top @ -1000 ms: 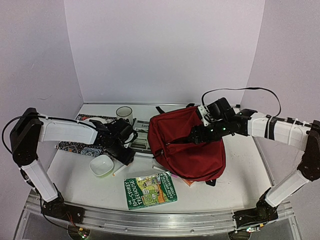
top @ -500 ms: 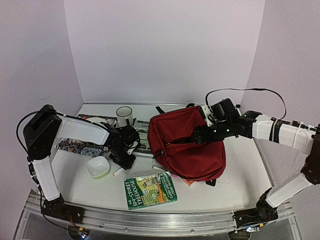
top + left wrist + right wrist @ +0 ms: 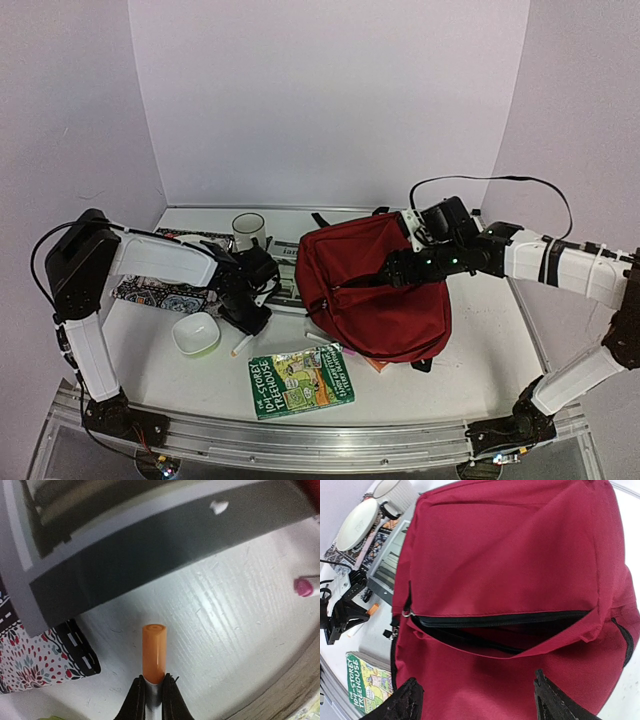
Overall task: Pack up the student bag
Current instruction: Pass from the left arm to the right
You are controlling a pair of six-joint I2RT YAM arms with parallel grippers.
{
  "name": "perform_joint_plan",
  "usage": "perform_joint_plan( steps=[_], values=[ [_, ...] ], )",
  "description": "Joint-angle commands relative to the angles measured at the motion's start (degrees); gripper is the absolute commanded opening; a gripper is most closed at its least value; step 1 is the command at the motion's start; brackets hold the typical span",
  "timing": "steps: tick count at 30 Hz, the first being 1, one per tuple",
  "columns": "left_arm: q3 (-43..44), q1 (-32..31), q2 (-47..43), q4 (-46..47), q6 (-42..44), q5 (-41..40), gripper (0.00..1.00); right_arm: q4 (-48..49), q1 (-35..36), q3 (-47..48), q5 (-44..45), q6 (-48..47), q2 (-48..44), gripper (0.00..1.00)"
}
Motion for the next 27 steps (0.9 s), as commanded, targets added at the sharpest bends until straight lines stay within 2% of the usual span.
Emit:
perform_joint_plan(
  steps=[1, 9, 20, 27],
  values=[
    [5.14, -0.27, -6.92, 0.64, -2.02, -1.22, 0.0, 4.34, 2.58, -0.16, -1.82, 1.42, -1.74, 0.76],
    [7.01, -0.17, -12.91, 10.46, -7.93, 3.15, 0.0, 15.76, 7.6, -2.12, -4.78, 6.16, -0.44, 0.76],
    [2.98, -0.17, -16.48, 31.91, -21.01, 11.92, 0.0, 33.75, 12.48, -4.92, -8.28, 15.32, 5.41, 0.73],
    [1.14, -0.19, -15.36, 41.38, -26.42, 18.31, 0.0, 38.64, 12.77, -4.03, -11.19, 17.92, 9.45, 0.64]
  ],
)
